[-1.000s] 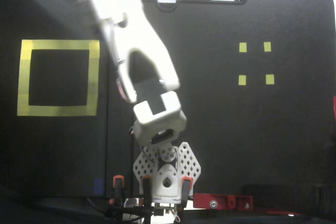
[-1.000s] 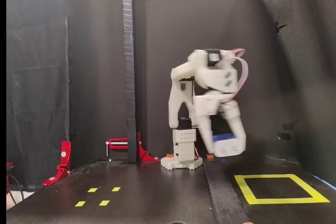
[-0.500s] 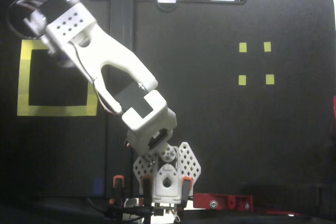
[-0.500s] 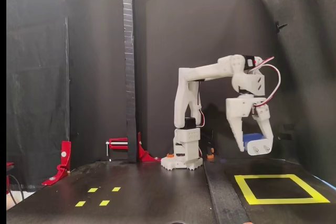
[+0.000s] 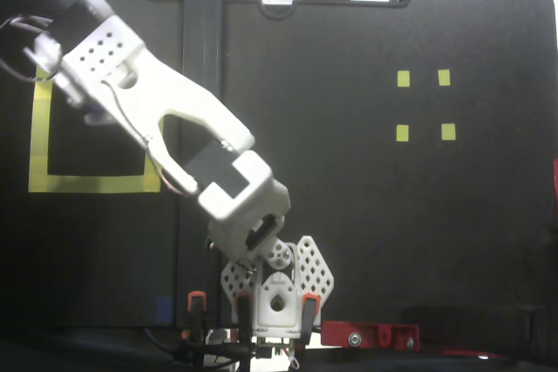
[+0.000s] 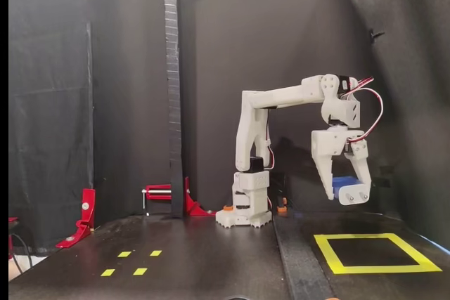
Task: Grasp the block and place it in the designated area.
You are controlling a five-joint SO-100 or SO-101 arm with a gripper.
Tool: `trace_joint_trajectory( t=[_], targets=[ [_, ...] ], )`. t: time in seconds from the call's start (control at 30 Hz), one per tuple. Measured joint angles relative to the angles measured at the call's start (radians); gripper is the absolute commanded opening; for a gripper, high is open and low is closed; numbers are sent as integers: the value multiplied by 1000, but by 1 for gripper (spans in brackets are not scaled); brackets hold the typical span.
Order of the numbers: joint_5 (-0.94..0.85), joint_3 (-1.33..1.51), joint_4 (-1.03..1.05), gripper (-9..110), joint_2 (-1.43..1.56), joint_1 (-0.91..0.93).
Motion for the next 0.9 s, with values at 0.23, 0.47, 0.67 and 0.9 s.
trace_joint_trajectory(
  t=[0.23, 0.47, 0.67, 0.9],
  targets=[
    [32, 0, -84, 17, -123, -28],
    [54, 0, -170, 17, -253, -32],
    [58, 0, -235, 17, -328, -40],
    [75, -2, -259, 17, -379, -55]
  ],
)
